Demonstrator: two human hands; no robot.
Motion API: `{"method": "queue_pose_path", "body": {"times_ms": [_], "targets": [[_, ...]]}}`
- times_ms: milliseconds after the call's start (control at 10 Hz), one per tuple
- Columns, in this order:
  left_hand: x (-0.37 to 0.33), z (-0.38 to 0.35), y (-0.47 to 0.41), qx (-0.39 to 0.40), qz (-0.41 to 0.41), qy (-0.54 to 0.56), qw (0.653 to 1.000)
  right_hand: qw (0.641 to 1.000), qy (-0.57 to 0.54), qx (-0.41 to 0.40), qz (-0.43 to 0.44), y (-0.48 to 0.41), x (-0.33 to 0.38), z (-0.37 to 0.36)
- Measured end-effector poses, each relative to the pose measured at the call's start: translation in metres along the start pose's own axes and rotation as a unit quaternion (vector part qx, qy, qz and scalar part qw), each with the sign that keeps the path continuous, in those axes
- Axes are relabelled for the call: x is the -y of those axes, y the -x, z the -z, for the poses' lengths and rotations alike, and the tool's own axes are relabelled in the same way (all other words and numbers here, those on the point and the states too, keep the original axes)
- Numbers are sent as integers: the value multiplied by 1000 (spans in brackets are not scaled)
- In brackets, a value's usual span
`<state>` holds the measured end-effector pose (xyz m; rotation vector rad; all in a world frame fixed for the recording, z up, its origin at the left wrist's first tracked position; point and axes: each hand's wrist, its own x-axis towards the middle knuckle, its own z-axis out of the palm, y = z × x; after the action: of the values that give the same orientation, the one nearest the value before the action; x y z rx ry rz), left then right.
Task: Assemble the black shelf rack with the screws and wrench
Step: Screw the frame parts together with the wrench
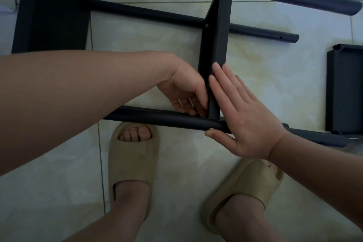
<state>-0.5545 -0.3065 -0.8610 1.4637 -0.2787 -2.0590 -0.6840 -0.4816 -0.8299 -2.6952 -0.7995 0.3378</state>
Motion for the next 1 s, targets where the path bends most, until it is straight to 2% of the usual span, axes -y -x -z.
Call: {"method": "queue_pose_path", "body": {"times_ms": [200, 500, 800, 1000], "targets": [[0, -4, -6, -23, -21, -1, 1000, 1000, 0, -2, 1, 0, 1, 0], [-2, 1, -1, -9, -8, -10, 1000, 1000, 1, -2, 0, 0, 1, 0], [0, -2, -5, -14, -30, 14, 999, 1000, 4, -1, 0, 0, 1, 1], [-1, 0, -2, -8, -7, 6, 1000, 1000, 3, -2, 0, 0, 1, 0]]}}
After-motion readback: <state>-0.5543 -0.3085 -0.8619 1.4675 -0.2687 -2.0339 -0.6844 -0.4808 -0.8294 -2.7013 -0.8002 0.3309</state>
